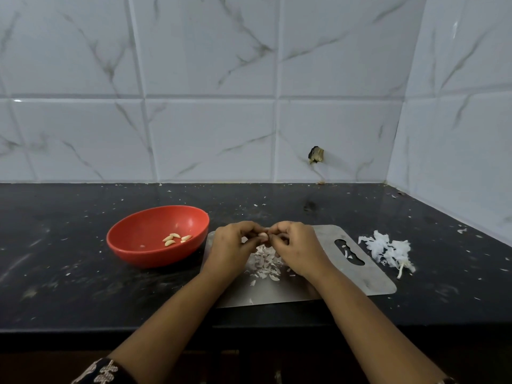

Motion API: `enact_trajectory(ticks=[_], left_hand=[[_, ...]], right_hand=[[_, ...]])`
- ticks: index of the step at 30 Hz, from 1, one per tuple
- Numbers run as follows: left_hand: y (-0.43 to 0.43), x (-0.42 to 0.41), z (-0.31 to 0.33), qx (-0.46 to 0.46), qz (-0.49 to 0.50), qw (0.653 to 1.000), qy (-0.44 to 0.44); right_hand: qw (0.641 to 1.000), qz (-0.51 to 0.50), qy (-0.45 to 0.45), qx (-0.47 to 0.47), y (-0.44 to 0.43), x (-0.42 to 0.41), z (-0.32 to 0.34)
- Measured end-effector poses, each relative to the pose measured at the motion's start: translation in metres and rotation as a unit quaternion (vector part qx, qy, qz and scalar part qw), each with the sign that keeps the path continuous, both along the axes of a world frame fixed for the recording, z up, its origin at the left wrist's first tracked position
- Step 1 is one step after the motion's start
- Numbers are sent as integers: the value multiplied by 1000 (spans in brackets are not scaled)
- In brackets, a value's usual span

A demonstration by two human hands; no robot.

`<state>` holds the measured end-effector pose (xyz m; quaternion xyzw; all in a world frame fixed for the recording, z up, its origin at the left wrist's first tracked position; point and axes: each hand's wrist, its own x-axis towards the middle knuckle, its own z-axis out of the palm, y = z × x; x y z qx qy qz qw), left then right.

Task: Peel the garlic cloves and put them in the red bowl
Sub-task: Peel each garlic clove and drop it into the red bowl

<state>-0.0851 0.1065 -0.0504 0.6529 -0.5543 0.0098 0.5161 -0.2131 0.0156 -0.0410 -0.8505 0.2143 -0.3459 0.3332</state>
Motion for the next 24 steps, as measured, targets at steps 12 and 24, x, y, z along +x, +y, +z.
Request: enact_trajectory(ticks=[12,24], left_hand=[[1,1,4,-55,12,994,89],[2,2,-1,-61,83,995,8]], right_hand=[[967,53,-127,212,2,-1,6],[926,117,-157,322,4,-1,9]])
